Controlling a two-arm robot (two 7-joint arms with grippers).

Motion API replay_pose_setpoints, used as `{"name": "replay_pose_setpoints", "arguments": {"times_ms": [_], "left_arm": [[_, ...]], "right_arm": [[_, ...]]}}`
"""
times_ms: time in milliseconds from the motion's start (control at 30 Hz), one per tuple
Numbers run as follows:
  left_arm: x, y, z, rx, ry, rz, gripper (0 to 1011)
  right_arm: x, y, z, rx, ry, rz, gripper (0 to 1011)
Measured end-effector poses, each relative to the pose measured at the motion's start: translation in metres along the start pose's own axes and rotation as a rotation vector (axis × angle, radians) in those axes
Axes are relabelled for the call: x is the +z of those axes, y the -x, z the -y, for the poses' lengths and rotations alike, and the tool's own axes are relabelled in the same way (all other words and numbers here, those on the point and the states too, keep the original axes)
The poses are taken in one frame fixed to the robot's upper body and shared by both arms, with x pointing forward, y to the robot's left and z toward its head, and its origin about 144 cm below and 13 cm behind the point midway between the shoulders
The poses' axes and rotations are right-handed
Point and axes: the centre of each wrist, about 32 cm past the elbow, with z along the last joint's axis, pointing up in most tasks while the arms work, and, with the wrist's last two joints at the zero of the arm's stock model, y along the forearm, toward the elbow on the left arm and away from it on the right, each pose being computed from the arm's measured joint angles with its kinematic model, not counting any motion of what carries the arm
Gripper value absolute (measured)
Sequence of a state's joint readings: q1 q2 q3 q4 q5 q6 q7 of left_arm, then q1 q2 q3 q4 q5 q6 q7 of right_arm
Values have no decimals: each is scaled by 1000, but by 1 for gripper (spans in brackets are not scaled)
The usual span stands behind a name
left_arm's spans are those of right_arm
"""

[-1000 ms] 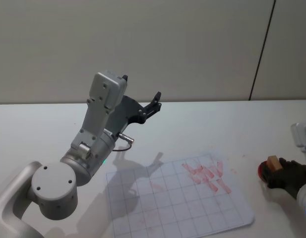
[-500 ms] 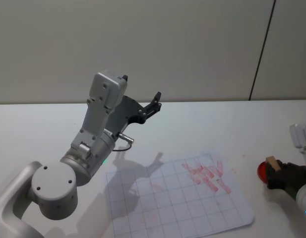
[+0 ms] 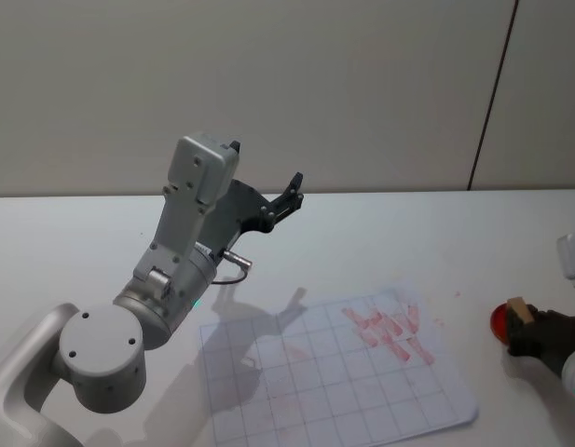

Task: Use the one hand to pick up the stamp and affix it onto the A4 paper.

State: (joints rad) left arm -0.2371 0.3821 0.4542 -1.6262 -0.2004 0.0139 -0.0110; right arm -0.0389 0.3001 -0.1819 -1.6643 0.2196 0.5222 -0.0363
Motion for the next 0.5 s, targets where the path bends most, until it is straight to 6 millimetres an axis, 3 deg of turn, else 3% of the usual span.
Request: {"name": "replay_pose_setpoints", "arguments": {"times_ms": [500], "left_arm": [[0, 0, 0, 0, 0, 0, 1001]], "right_arm": [[0, -6, -4, 4, -7, -38, 219]]}}
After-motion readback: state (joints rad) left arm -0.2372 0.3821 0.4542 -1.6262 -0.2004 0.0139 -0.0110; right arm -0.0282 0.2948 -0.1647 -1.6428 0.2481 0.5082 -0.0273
